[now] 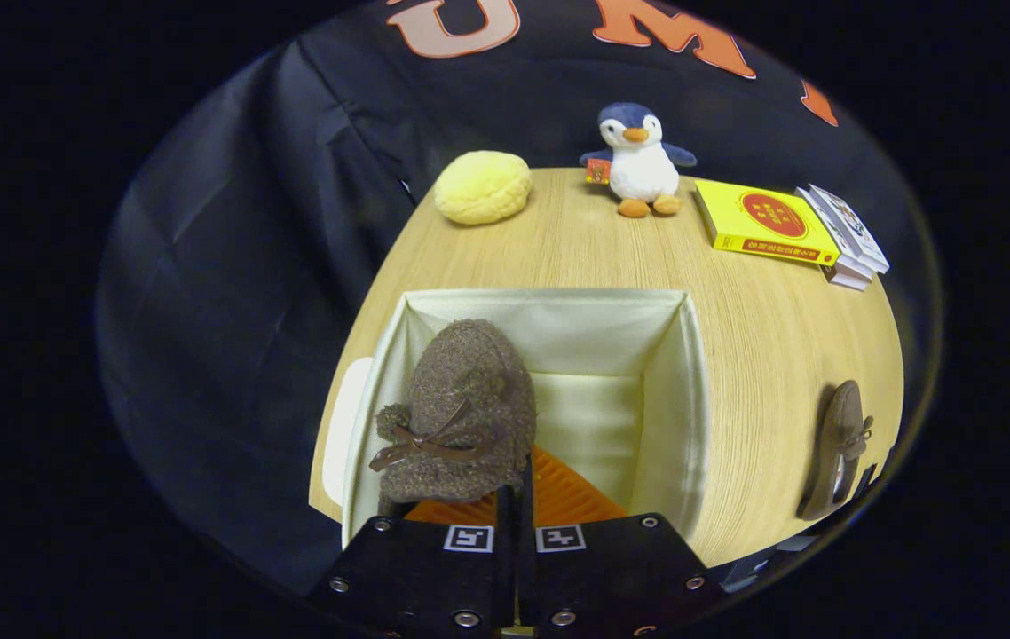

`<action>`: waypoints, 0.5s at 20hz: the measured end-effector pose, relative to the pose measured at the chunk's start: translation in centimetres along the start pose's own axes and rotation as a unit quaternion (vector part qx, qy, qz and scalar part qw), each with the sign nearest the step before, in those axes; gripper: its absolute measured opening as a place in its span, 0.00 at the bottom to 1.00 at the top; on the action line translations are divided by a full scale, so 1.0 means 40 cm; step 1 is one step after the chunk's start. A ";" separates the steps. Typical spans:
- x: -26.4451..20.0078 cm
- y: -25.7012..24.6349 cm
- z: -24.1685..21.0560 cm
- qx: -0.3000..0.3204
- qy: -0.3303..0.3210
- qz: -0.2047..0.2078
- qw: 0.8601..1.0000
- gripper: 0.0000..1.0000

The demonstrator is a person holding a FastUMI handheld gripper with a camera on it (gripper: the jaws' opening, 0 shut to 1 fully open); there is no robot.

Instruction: Open the storage box then place both shoes into the box .Put the left shoe in first, then the right shoe, with the right side of both shoes facing outward in a uniform manner.

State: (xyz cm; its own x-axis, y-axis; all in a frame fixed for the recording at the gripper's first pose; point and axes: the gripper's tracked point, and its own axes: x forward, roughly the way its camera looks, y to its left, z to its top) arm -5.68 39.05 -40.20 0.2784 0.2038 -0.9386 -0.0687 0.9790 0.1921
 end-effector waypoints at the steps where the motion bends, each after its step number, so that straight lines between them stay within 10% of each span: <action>1: 0.021 0.013 -0.011 0.004 0.011 -0.001 1.000 0.03; 4: 0.064 0.036 -0.038 0.003 0.047 -0.008 0.999 0.04; 10: 0.069 0.086 -0.106 -0.052 0.086 0.038 0.994 0.37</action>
State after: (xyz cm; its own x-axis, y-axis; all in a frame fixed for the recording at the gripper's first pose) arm -9.21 42.93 -43.33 0.1013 0.2641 -0.9592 -0.1838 0.9525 0.2428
